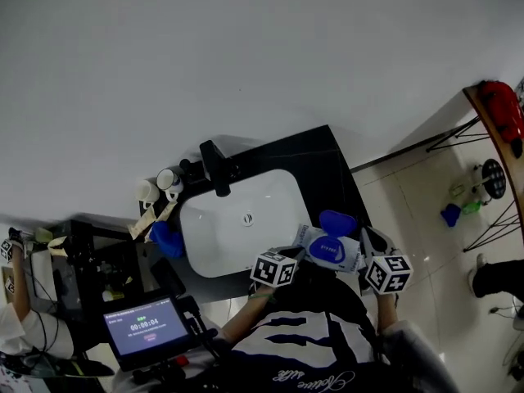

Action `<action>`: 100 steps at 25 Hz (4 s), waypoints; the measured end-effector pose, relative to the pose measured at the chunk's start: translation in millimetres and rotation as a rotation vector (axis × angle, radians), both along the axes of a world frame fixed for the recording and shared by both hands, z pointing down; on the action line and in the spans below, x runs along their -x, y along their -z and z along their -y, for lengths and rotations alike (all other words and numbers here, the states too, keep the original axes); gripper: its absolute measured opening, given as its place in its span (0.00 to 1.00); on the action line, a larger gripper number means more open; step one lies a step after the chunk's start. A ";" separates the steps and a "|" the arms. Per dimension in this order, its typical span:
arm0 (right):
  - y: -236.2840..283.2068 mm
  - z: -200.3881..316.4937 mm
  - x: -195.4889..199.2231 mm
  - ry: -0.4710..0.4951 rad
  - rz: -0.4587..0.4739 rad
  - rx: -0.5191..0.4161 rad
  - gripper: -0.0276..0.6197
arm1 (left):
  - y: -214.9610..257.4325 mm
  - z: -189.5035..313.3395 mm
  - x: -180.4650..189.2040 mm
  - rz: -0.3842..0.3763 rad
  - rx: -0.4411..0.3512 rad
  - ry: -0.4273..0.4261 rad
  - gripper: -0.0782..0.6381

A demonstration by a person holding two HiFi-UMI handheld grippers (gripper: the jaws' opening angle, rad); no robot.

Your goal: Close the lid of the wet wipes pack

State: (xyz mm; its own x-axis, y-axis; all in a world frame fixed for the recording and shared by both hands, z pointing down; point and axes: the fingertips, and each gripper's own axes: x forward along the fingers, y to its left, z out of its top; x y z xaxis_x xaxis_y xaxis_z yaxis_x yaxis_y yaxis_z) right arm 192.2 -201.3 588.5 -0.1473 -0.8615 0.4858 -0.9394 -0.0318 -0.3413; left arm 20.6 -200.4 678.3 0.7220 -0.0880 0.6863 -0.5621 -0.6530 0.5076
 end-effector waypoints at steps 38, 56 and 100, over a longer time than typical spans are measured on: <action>-66.0 -20.1 101.8 0.479 -0.073 0.211 0.04 | 2.6 16.1 0.6 -0.021 -0.011 0.084 0.11; -62.9 -26.5 92.8 0.217 -0.170 0.193 0.04 | 40.2 5.8 11.2 -0.166 -0.057 -0.052 0.11; 35.9 -346.0 176.5 0.097 0.077 -0.086 0.04 | 109.6 -321.4 59.9 -0.284 -0.141 -0.029 0.11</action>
State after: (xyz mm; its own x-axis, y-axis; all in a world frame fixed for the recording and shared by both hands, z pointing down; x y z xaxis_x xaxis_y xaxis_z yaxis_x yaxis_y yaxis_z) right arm 15.7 144.7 552.6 -0.2654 -0.8796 0.3949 -0.9078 0.0900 -0.4097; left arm -39.3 121.0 568.8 0.8864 -0.1447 0.4398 -0.3912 -0.7421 0.5443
